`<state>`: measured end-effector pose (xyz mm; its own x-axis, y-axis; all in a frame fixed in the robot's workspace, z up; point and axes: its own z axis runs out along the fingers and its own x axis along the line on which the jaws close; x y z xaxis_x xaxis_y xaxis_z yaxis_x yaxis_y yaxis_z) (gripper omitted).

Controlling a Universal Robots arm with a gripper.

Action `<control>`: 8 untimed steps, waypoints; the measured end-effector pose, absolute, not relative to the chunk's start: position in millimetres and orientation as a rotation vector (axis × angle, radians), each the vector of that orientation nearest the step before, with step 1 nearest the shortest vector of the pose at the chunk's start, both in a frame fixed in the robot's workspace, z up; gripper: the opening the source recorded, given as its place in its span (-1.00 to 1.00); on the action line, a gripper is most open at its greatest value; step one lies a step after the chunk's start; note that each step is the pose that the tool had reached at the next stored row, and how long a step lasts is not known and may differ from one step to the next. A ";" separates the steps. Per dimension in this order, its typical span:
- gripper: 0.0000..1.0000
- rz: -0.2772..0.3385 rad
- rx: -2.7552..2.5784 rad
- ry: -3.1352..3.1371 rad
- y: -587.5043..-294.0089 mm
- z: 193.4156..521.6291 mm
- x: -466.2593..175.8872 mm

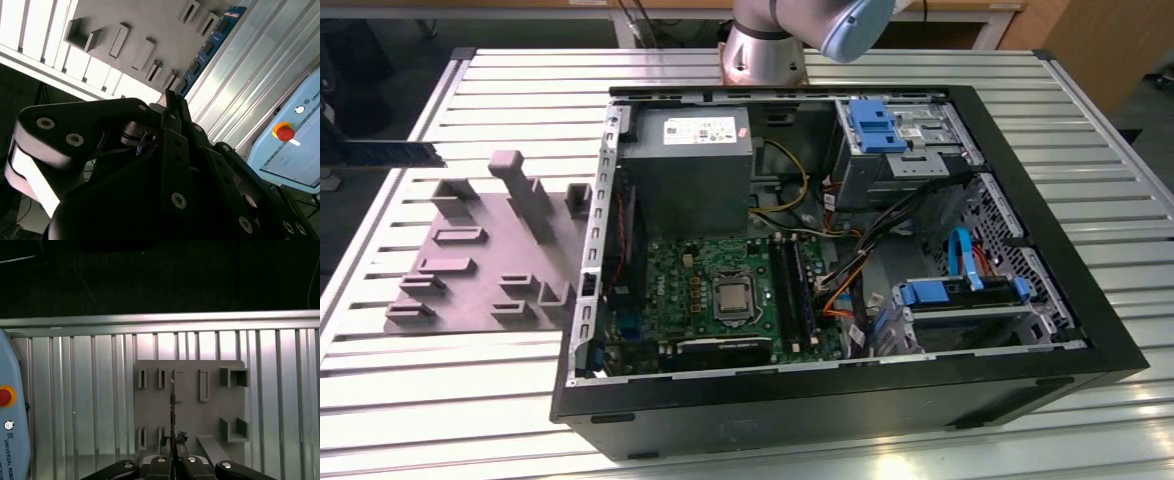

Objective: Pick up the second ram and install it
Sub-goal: 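Pick up the second ram and move it above second insertion slot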

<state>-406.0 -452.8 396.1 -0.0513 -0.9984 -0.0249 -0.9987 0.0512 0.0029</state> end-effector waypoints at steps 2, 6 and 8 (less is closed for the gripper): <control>-0.72 0.030 -2.153 2.266 -452.8 399.6 -406.0; -0.72 0.030 -2.152 2.266 -452.8 399.9 -406.1; -0.72 0.030 -2.153 2.266 -452.8 400.1 -406.0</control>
